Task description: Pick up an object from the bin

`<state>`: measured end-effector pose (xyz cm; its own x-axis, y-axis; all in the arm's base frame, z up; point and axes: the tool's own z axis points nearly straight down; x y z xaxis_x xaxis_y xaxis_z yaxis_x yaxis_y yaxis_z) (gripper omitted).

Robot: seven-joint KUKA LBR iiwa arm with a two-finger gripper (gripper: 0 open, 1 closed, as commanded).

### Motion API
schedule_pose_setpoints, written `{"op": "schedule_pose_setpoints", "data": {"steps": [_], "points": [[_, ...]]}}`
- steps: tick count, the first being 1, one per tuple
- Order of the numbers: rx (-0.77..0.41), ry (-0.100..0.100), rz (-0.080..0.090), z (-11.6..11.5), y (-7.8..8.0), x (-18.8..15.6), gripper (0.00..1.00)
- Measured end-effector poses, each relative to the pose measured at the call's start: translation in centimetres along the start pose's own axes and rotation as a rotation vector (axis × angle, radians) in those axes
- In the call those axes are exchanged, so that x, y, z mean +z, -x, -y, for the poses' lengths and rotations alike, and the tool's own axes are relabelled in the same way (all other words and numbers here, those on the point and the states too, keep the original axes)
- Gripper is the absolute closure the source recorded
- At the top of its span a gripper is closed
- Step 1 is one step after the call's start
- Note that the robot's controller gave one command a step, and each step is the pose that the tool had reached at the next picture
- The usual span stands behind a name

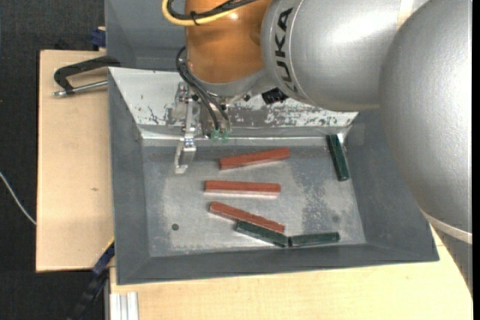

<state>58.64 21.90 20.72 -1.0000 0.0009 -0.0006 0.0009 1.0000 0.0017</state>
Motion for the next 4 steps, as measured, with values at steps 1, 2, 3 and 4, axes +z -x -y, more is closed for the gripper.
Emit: {"op": "schedule_pose_setpoints", "data": {"steps": [1,2,3,4], "points": [[-0.022,0.002,0.006,2.8,0.0,5.2,0.0],[-0.018,-0.002,-0.008,8.5,-1.8,6.1,0.0],[-0.133,-0.004,0.005,10.6,-1.1,8.2,0.0],[-0.15,0.004,0.017,14.2,-4.5,12.8,1.0]]}}
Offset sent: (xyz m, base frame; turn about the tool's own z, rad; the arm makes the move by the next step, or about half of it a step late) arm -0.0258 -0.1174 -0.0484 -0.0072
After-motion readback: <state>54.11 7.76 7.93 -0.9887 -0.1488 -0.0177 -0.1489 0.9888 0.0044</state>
